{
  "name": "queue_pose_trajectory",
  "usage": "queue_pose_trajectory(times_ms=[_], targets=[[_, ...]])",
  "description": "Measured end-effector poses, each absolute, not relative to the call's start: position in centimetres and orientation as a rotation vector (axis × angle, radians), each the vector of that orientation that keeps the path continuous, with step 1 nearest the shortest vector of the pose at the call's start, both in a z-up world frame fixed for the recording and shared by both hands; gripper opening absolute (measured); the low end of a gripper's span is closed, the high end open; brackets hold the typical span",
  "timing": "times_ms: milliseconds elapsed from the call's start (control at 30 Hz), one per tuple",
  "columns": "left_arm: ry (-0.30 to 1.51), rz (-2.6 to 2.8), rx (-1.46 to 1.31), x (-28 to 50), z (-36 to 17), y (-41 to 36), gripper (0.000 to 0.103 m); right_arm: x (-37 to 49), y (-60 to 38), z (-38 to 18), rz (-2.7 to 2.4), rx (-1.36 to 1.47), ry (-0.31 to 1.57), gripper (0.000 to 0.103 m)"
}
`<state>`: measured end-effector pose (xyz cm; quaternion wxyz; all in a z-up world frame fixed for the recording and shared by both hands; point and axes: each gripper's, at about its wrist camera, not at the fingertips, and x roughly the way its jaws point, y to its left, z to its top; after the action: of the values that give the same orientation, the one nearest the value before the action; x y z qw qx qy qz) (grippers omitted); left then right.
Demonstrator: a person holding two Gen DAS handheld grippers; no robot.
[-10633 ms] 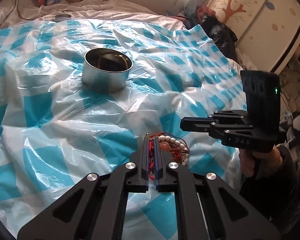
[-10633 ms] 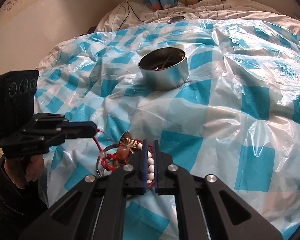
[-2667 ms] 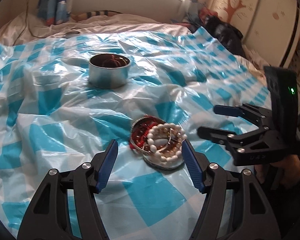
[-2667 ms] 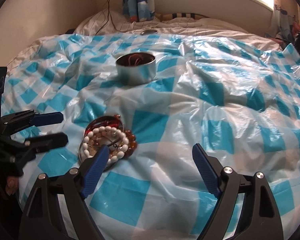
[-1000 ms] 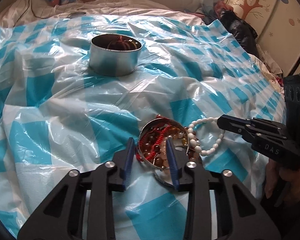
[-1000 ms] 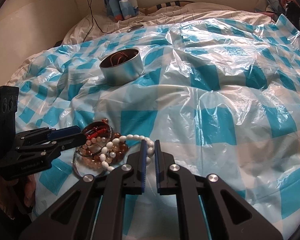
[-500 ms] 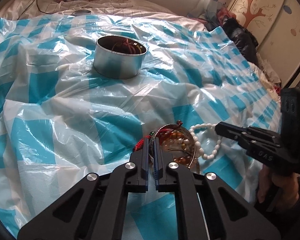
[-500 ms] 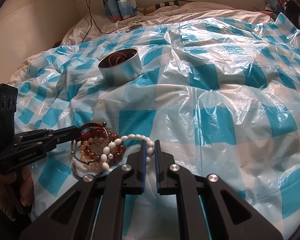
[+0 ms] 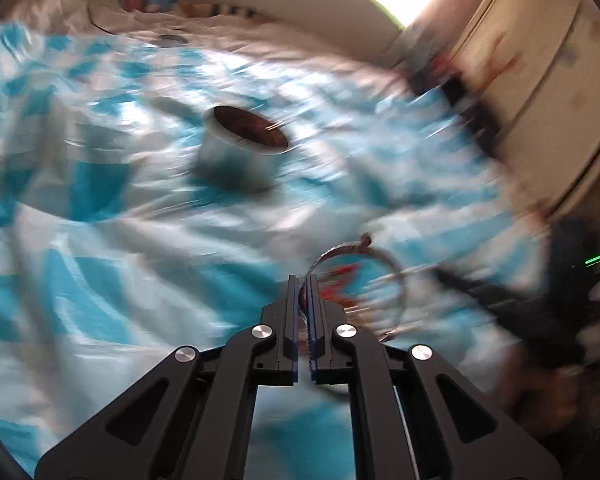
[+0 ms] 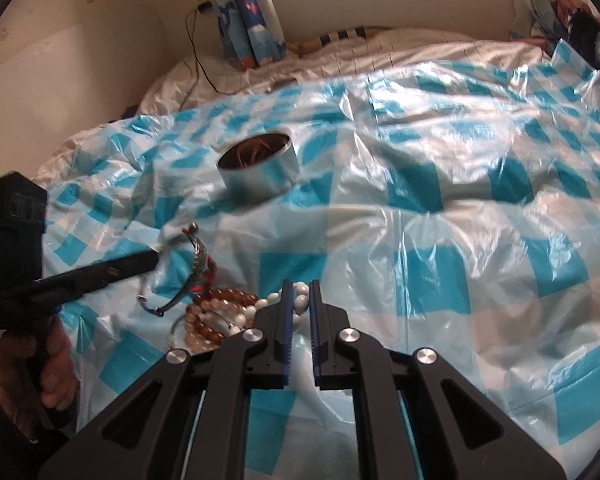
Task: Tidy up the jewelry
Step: 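Grasp the white bead strand with the right gripper while the left gripper grips the dish jewelry, then pull the white bead strand up with the right gripper while the left gripper pins the dish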
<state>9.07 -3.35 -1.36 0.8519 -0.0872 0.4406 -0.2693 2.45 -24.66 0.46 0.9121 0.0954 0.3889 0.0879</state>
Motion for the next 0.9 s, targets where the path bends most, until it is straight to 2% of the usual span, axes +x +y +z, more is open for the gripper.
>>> queue_pose_trajectory(times_ms=[67, 300, 633, 900], targets=[[0.963, -0.574, -0.244, 9.7, -2.2, -2.9, 0.004, 2.6, -24.7, 0.2, 0.183, 0.200, 0.812, 0.008], [0.913, -0.681, -0.399, 9.5, -1.2, -1.5, 0.004, 2.6, -24.8, 0.4, 0.187, 0.209, 0.804, 0.008], [0.852, -0.729, -0.491, 9.2, -0.1, -0.5, 0.004, 2.0, -25.0, 1.5, 0.204, 0.226, 0.732, 0.008], [0.927, -0.668, -0.414, 9.7, -1.2, -1.3, 0.004, 1.8, -24.7, 2.0, 0.218, 0.216, 0.709, 0.008]])
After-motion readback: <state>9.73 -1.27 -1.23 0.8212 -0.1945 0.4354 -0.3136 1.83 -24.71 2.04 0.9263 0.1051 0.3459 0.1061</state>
